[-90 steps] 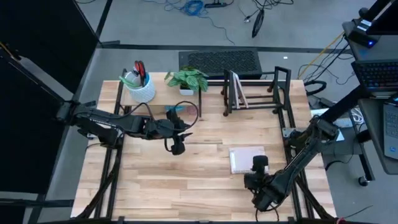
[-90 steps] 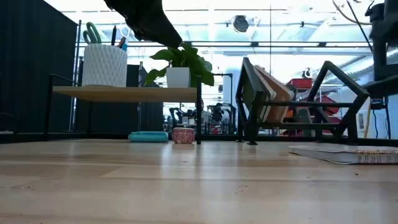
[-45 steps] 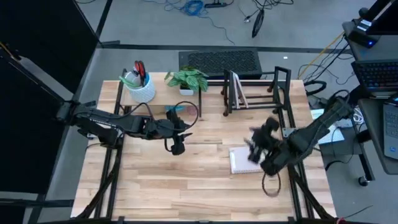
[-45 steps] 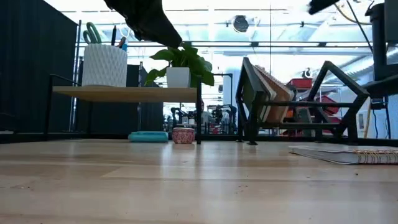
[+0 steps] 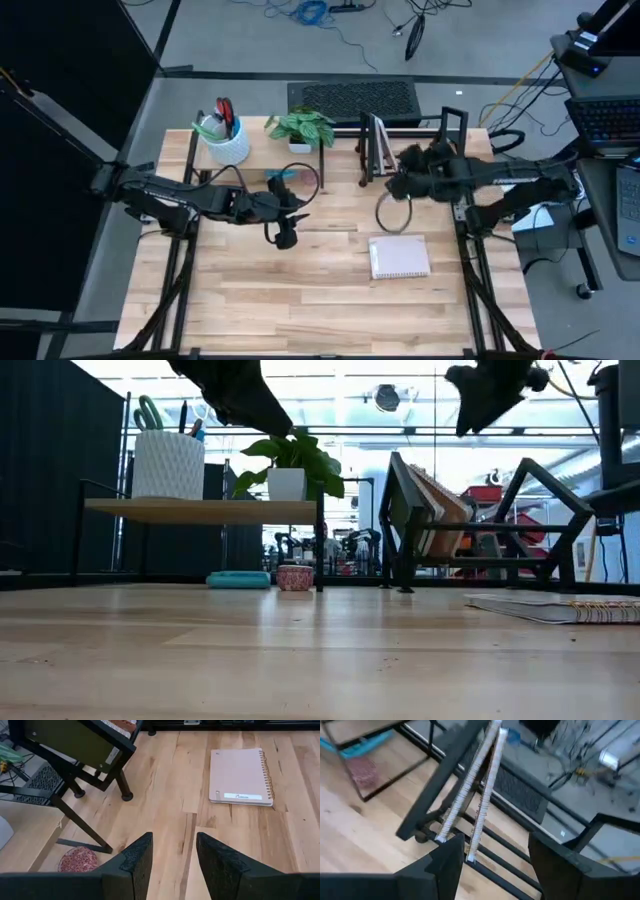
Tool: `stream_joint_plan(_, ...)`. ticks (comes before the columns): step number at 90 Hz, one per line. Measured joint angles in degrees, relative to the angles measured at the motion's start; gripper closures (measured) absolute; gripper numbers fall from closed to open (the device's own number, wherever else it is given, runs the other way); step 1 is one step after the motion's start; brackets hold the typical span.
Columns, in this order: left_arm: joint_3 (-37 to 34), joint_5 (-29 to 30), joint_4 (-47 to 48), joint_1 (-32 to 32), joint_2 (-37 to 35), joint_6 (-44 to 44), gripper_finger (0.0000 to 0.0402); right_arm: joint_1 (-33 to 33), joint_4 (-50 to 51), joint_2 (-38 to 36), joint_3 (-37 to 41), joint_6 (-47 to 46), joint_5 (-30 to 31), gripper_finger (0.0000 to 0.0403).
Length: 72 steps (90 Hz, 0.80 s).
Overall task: Stock shelves
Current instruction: Remove the pink notebook from the black bookshelf
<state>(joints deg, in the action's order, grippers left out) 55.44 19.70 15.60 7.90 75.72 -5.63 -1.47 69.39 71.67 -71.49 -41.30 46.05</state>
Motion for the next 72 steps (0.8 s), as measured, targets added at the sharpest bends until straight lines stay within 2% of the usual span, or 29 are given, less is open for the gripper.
stream_joint_plan(12, 0.0, 0.0, 0.1, 0.0, 0.0, 0.0, 0.0262, -6.8, -6.6, 0.0, 0.0, 6.9, -6.4, 0.02)
stream_joint_plan(35, 0.0, 0.0, 0.4, 0.2, 0.0, 0.0, 0.0262, -16.2, -13.6, 0.4, 1.2, 14.5, -13.6, 0.02)
stream_joint_plan(56, 0.0, 0.0, 0.4, 0.9, 0.0, 0.0, 0.0262, -20.4, -22.1, 0.4, 9.6, 15.9, -19.3, 0.02)
stream_joint_plan(72, 0.0, 0.0, 0.4, 0.9, 0.0, 0.0, 0.0262, -21.0, -28.1, 0.3, 13.7, 16.8, -19.3, 0.02)
